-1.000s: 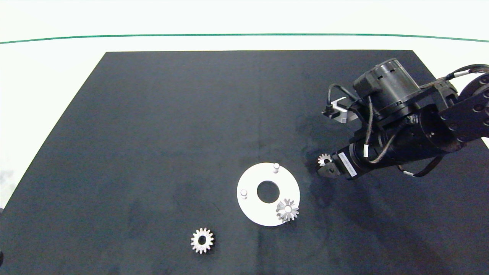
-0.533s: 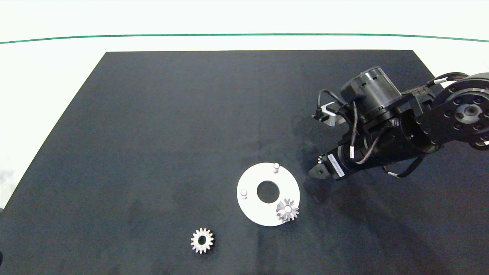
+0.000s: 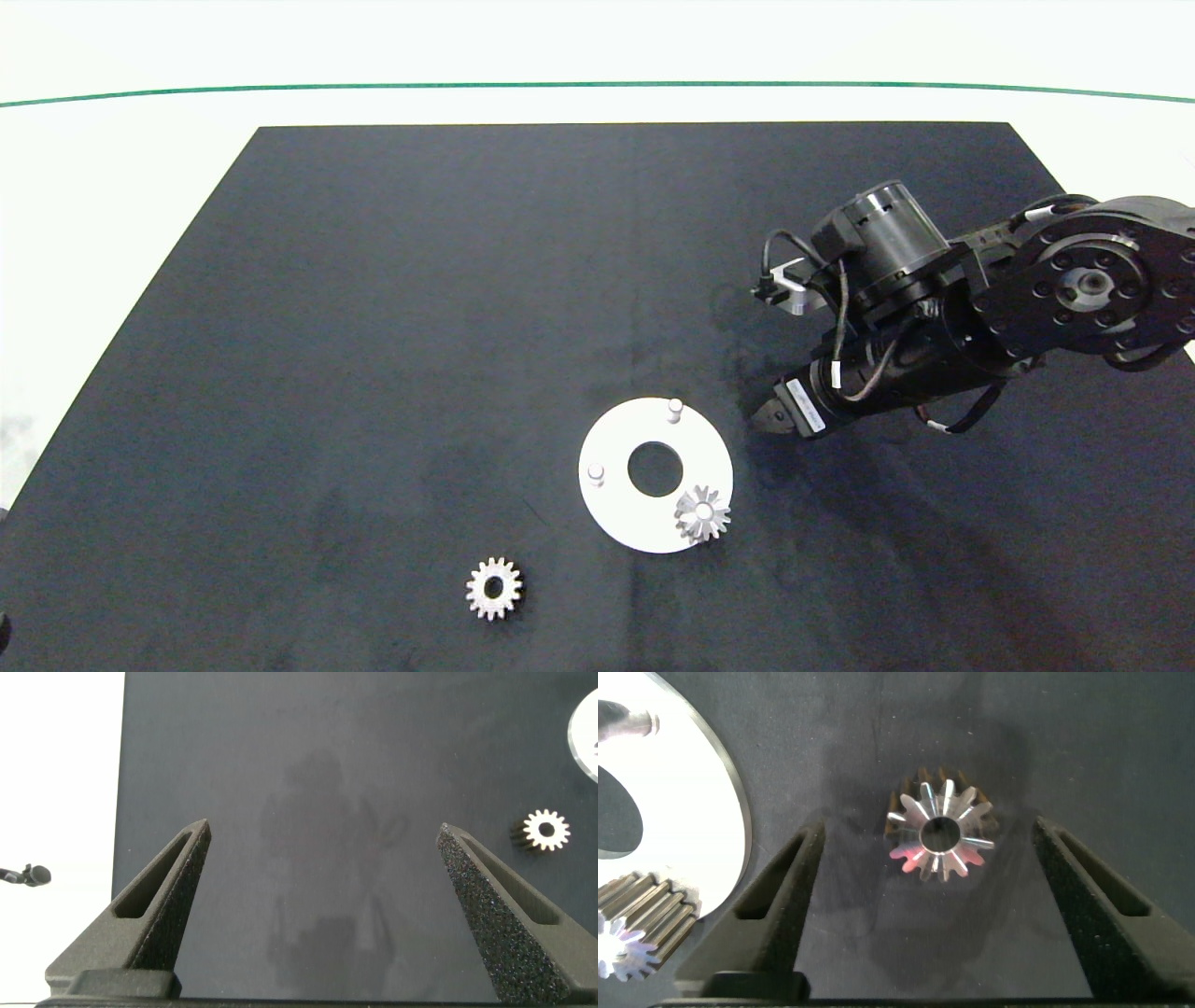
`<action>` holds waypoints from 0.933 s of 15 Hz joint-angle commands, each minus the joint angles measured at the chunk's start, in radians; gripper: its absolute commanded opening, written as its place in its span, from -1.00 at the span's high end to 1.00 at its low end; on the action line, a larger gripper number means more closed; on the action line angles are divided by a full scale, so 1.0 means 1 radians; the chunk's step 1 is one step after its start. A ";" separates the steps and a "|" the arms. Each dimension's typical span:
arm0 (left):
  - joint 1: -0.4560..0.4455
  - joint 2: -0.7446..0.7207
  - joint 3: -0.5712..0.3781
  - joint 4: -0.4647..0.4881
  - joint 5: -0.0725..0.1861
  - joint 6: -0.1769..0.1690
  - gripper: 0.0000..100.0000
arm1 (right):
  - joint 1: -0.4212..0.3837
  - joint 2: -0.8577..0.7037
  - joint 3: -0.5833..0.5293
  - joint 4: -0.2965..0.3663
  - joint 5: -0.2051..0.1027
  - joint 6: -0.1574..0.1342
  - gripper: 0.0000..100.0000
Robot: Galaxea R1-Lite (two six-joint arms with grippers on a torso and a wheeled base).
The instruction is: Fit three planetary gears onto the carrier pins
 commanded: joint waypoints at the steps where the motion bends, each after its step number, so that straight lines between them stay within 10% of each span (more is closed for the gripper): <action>1: -0.001 0.001 -0.001 0.002 0.001 0.000 -1.00 | -0.002 0.014 -0.016 0.002 -0.001 -0.001 -0.65; 14: -0.001 0.003 -0.003 0.002 0.001 0.002 -1.00 | -0.010 0.020 -0.025 0.004 0.005 -0.005 -0.14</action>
